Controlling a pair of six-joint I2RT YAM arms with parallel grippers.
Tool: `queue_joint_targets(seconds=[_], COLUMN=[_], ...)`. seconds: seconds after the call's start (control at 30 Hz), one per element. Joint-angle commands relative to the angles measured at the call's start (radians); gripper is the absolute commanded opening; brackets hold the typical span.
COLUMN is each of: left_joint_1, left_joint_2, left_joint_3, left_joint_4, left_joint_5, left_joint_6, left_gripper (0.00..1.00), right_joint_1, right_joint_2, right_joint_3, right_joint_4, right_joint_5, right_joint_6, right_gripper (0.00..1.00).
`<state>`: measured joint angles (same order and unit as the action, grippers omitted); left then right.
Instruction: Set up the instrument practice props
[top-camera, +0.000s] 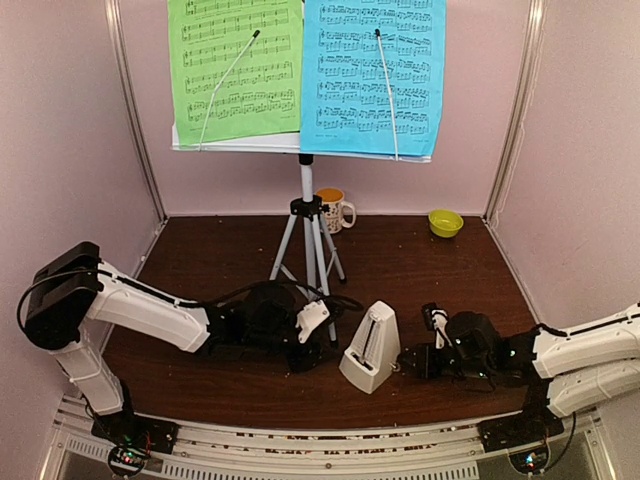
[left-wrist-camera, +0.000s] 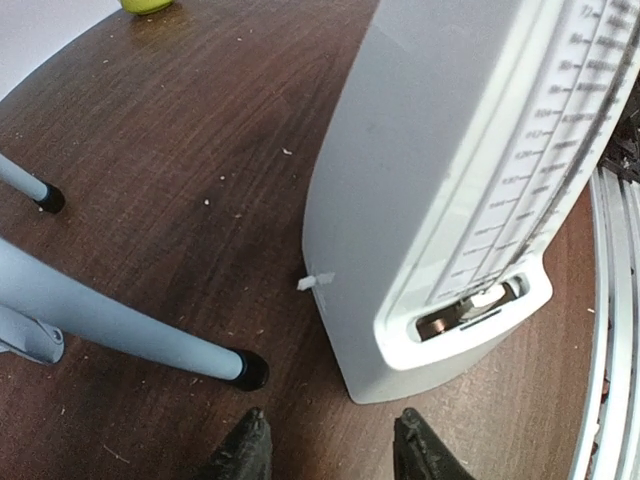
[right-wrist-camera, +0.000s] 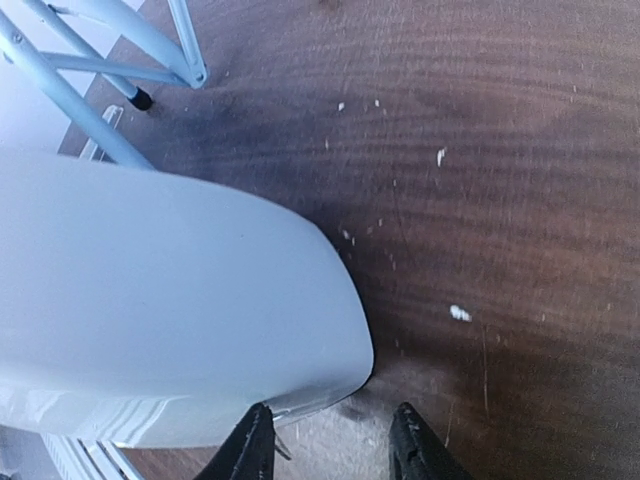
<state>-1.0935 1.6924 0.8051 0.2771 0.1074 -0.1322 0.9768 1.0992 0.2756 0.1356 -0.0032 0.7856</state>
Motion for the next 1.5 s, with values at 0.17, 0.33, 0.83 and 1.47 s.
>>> queue_joint_targets(seconds=[0.17,0.33,0.83,1.47], left_joint_1=[-0.032,-0.052,-0.078,0.003], left_joint_2=[0.077,0.098,0.149,0.017], left_joint_3=[0.060,0.067,0.119,0.083], left_joint_4=[0.114,0.184,0.285,0.146], left_joint_5=[0.033,0.051,0.070,0.032], left_joint_6=[0.027,0.008,-0.030,-0.125], left_gripper=[0.42,0.40,0.40,0.45], right_joint_1=[-0.050,-0.093,-0.187,-0.195], right_joint_2=[0.113,0.143,0.138,-0.120], right_joint_3=[0.121,0.133,0.255,0.033], right_joint_4=[0.075,0.111,0.023,-0.119], right_joint_5=[-0.010,-0.040,-0.106,-0.077], right_joint_6=[-0.095,-0.119,-0.248,-0.266], right_gripper=[0.40,0.40,0.45,0.58])
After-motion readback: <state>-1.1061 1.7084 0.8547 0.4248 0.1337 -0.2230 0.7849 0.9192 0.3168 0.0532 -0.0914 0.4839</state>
